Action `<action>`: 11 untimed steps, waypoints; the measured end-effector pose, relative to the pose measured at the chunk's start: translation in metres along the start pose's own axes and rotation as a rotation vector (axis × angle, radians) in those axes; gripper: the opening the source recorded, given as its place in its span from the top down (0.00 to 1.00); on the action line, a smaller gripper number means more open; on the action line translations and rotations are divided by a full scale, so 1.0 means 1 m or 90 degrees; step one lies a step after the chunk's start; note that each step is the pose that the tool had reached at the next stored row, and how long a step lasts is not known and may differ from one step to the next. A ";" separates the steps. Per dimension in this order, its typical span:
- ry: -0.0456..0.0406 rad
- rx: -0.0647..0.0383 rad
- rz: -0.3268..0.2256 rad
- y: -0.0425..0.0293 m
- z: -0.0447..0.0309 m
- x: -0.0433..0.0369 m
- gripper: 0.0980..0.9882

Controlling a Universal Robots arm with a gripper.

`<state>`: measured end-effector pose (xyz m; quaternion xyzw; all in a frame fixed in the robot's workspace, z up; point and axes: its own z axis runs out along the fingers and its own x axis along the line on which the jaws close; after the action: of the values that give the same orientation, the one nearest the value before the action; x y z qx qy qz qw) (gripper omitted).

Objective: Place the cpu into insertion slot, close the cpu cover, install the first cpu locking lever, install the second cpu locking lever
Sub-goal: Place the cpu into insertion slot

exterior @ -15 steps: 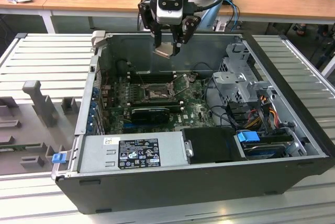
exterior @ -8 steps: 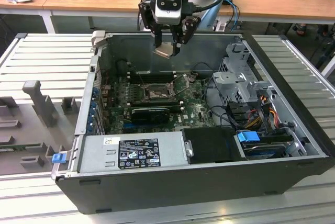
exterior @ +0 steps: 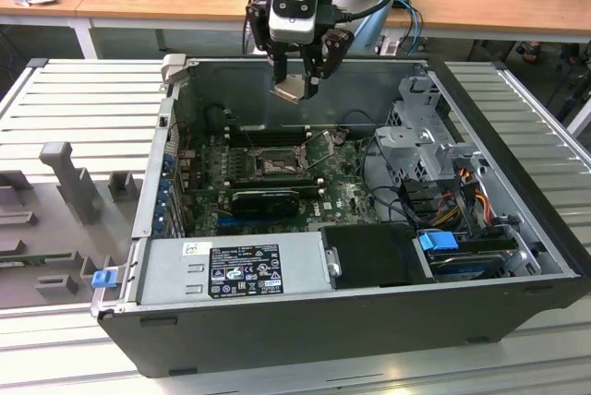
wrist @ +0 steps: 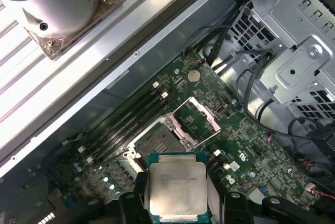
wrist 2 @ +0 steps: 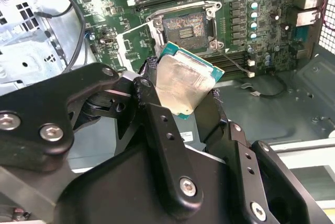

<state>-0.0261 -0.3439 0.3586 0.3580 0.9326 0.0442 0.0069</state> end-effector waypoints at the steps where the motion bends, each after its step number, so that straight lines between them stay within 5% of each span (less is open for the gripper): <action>1: -0.0004 0.000 0.005 0.0000 0.0000 0.0000 0.52; 11: -0.0032 -0.001 0.036 0.0000 0.0002 0.0000 0.52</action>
<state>-0.0261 -0.3439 0.3585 0.3846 0.9220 0.0440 0.0082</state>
